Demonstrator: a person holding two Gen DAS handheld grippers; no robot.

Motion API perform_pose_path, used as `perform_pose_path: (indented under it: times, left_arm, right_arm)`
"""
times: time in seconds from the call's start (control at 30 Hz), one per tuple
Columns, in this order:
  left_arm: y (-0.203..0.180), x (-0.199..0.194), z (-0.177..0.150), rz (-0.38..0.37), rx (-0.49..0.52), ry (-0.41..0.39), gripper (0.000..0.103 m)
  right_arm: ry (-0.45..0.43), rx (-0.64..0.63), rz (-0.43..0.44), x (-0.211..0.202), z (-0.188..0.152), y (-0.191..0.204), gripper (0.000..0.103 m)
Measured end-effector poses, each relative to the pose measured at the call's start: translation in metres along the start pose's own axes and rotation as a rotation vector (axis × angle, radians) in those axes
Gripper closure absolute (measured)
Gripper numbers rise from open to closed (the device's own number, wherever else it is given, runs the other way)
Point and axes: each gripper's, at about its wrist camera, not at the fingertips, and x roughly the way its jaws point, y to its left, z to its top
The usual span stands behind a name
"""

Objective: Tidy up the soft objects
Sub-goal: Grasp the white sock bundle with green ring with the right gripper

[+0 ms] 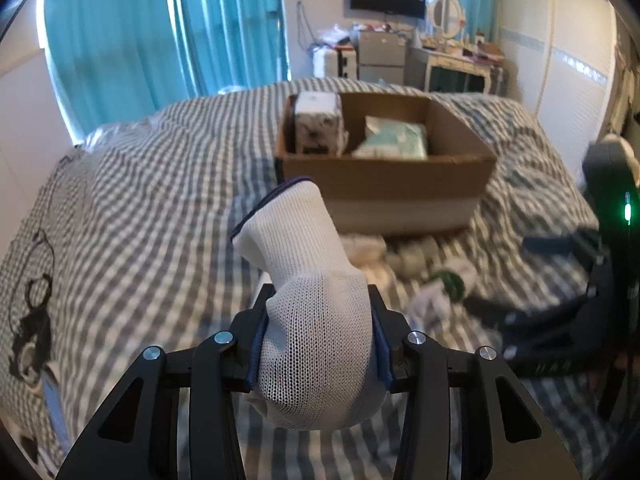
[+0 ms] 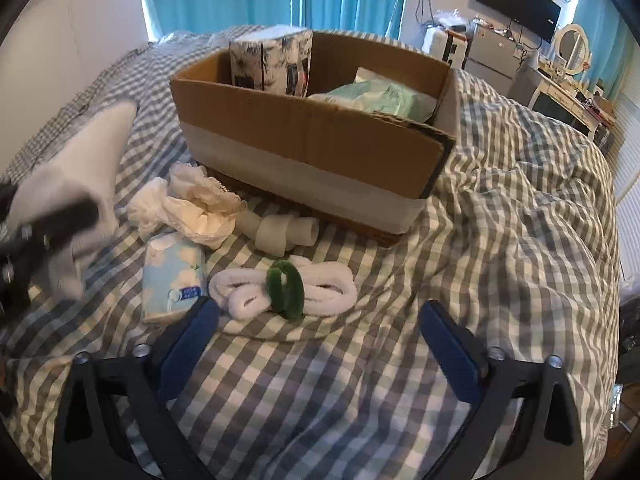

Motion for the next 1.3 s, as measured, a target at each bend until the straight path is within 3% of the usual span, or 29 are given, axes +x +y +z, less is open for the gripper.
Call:
perform_pose_path:
  times: [0.1,0.23,0.3,0.5,0.57,0.77,1.03,1.3]
  left_arm:
    - [0.005,0.016,0.012,0.019,0.000,0.003,0.061]
    - [0.007,0.033,0.014,0.019,0.002,0.017,0.061]
    - [0.007,0.038,0.011,0.013,0.004,0.028,0.061]
    - [0.009,0.054,-0.001,0.010,0.002,0.072,0.061]
    - [0.009,0.053,-0.001,0.009,0.000,0.070,0.061]
    - [0.006,0.040,0.000,0.007,0.007,0.051,0.061]
    - [-0.006,0.003,0.011,-0.009,0.022,-0.017,0.061]
    - [-0.015,-0.019,0.046,-0.031,0.035,-0.077,0.061]
  right_arm:
    - [0.028,0.002,0.014,0.015,0.010,0.001,0.017]
    - [0.095,-0.017,0.033,0.043,0.017,0.004,0.042]
    - [0.121,-0.004,0.074,0.055,0.016,0.004,0.049]
    - [0.127,-0.036,0.101,0.060,0.010,0.010,0.073]
    - [0.111,-0.041,0.110,0.057,0.010,0.011,0.086]
    - [0.047,-0.053,0.115,0.031,0.003,0.011,0.093]
    - [-0.067,-0.073,0.094,-0.027,0.009,0.001,0.093]
    - [-0.220,-0.104,0.055,-0.090,0.055,-0.016,0.093]
